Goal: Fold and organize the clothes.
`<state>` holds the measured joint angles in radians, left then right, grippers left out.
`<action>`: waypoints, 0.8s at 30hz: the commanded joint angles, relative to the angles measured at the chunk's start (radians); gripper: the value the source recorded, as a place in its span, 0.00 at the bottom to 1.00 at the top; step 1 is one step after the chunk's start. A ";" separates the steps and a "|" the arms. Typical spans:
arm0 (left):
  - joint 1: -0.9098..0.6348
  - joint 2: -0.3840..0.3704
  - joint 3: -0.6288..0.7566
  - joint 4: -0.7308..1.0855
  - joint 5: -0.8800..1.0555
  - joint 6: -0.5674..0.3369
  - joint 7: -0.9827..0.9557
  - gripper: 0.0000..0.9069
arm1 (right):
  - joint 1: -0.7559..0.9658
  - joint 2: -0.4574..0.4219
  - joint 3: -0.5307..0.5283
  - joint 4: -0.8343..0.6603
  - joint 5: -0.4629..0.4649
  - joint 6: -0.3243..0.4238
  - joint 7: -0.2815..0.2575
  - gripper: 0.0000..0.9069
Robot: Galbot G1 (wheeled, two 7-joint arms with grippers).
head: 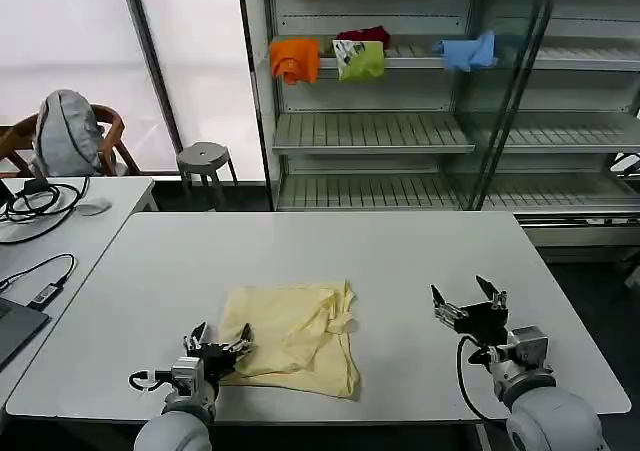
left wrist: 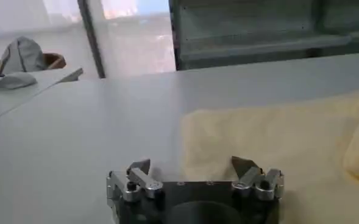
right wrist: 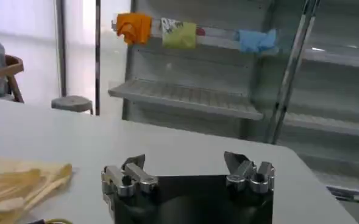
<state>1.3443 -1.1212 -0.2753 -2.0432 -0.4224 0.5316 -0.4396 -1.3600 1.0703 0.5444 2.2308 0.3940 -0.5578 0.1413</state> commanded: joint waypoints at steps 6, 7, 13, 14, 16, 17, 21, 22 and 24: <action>0.020 -0.005 0.024 0.006 -0.025 0.006 0.019 0.02 | 0.000 0.001 -0.004 0.005 -0.002 -0.003 0.001 1.00; 0.019 -0.007 0.026 0.008 -0.027 0.001 0.024 0.02 | 0.000 0.001 -0.003 0.006 -0.002 -0.004 0.001 1.00; 0.019 -0.006 0.025 0.023 -0.031 -0.014 0.037 0.02 | -0.012 0.003 -0.002 0.010 -0.006 -0.005 0.001 1.00; 0.019 -0.006 0.026 0.026 -0.030 -0.018 0.037 0.02 | -0.013 0.004 -0.002 0.010 -0.007 -0.005 0.001 1.00; 0.020 -0.010 0.027 0.034 -0.025 -0.031 0.045 0.02 | -0.017 0.005 -0.003 0.011 -0.010 -0.004 0.001 1.00; 0.020 -0.011 0.027 0.036 -0.024 -0.033 0.047 0.02 | -0.017 0.005 -0.004 0.012 -0.011 -0.005 0.001 1.00; 0.022 -0.015 0.023 0.049 0.002 -0.050 0.067 0.02 | -0.020 0.002 -0.004 0.016 -0.012 -0.005 0.001 1.00; 0.023 -0.013 0.019 0.049 0.013 -0.053 0.071 0.02 | -0.019 0.001 -0.004 0.017 -0.012 -0.005 0.001 1.00; 0.028 0.000 -0.003 0.037 0.036 -0.051 0.087 0.02 | -0.018 0.001 -0.004 0.019 -0.012 -0.005 0.000 1.00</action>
<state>1.3624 -1.1316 -0.2554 -2.0123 -0.4319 0.4944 -0.3869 -1.3778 1.0713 0.5405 2.2474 0.3822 -0.5627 0.1422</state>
